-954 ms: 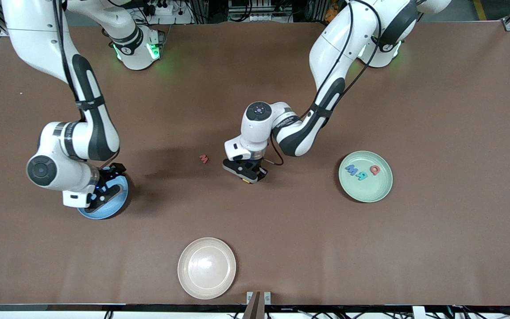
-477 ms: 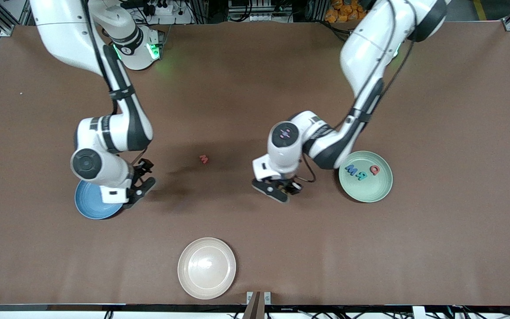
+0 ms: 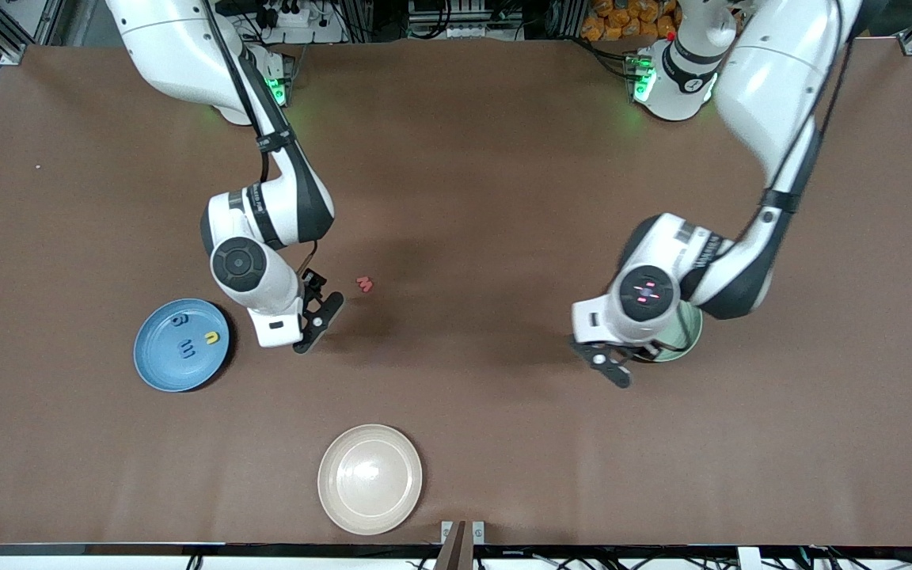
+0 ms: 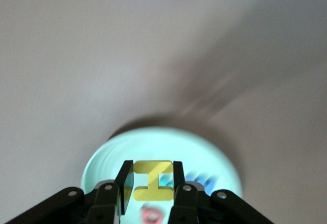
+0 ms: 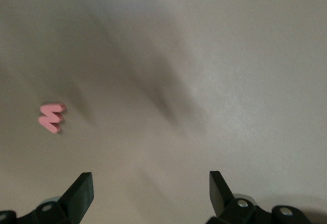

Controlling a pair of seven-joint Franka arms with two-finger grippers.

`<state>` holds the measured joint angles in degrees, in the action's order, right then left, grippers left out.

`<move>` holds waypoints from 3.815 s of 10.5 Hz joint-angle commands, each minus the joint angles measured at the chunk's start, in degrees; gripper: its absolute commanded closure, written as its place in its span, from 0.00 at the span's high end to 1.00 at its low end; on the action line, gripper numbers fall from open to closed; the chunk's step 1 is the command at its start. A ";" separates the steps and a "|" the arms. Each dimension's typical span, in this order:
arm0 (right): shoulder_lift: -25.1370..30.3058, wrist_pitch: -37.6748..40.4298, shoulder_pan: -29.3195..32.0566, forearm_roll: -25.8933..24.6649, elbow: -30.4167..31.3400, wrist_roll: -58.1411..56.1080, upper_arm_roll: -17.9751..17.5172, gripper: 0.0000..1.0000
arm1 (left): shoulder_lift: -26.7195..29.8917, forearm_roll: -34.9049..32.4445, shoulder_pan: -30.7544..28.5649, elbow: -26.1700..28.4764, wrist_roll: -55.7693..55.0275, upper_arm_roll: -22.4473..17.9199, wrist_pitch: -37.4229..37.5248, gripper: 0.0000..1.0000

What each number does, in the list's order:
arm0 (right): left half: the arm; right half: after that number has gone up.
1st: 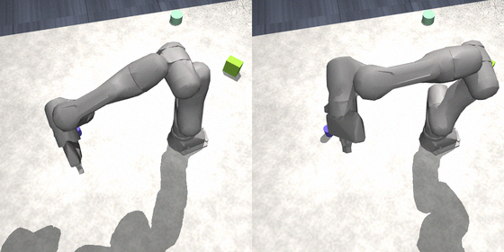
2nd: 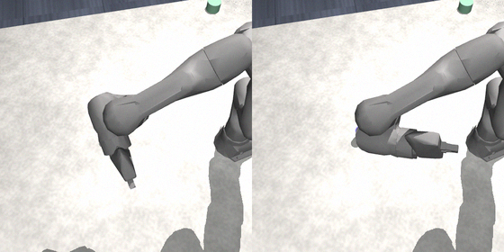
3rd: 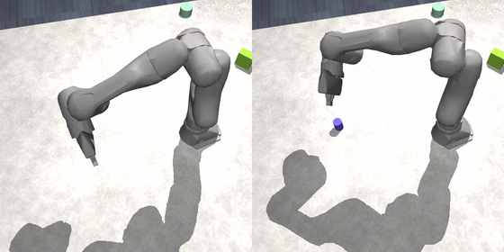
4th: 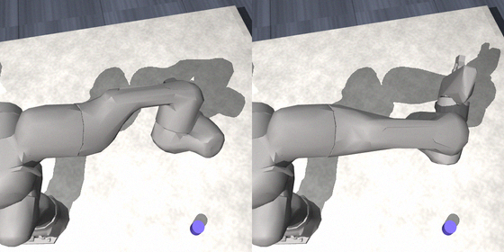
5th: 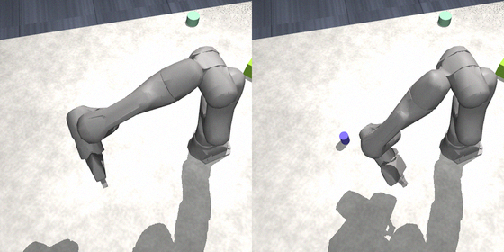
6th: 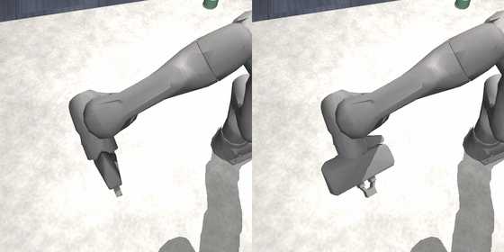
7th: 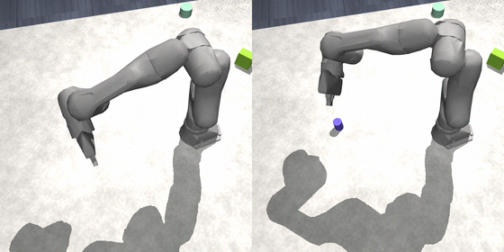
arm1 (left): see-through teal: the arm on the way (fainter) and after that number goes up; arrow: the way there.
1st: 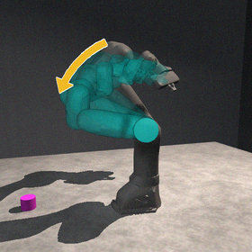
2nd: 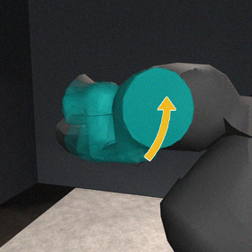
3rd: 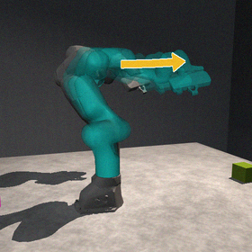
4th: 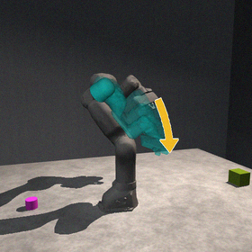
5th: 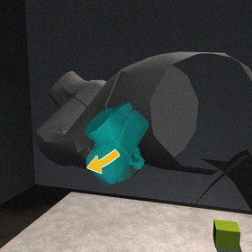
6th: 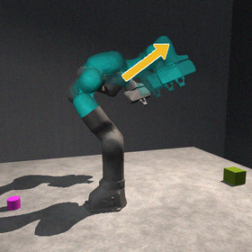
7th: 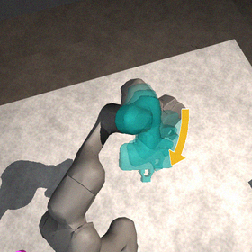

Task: Sort upper and lower case letters into plates
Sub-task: 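Place the H in the green plate while the right gripper grasps the pink w, then place the pink w in the blue plate while the left gripper withdraws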

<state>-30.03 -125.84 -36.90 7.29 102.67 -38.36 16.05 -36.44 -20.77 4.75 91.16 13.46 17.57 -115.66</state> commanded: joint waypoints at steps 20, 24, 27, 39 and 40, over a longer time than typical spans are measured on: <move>1.81 -25.95 -2.21 2.29 20.29 18.06 -9.81 0.00 | 3.66 1.61 -13.89 -1.22 -5.27 3.87 -6.16 1.00; 4.35 -25.42 -1.33 2.38 20.03 18.15 -9.73 0.00 | 9.27 7.76 -15.65 -3.78 -19.24 3.96 -1.96 1.00; 9.26 -23.06 7.25 2.12 19.41 18.06 -9.64 0.00 | 15.77 13.36 -16.53 -5.46 -21.19 4.05 2.00 1.00; 12.00 -15.15 34.00 1.68 20.46 17.53 -9.28 1.00 | 31.08 19.37 -2.21 -4.32 -18.49 -13.08 22.84 1.00; 14.27 -15.22 33.74 1.68 22.73 17.79 -9.28 1.00 | 31.60 19.45 -2.12 -3.28 -16.82 -13.18 22.85 1.00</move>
<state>-20.02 -141.75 -3.84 8.72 121.77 -20.99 7.56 -6.92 -2.86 1.25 85.27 -5.57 6.00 -93.24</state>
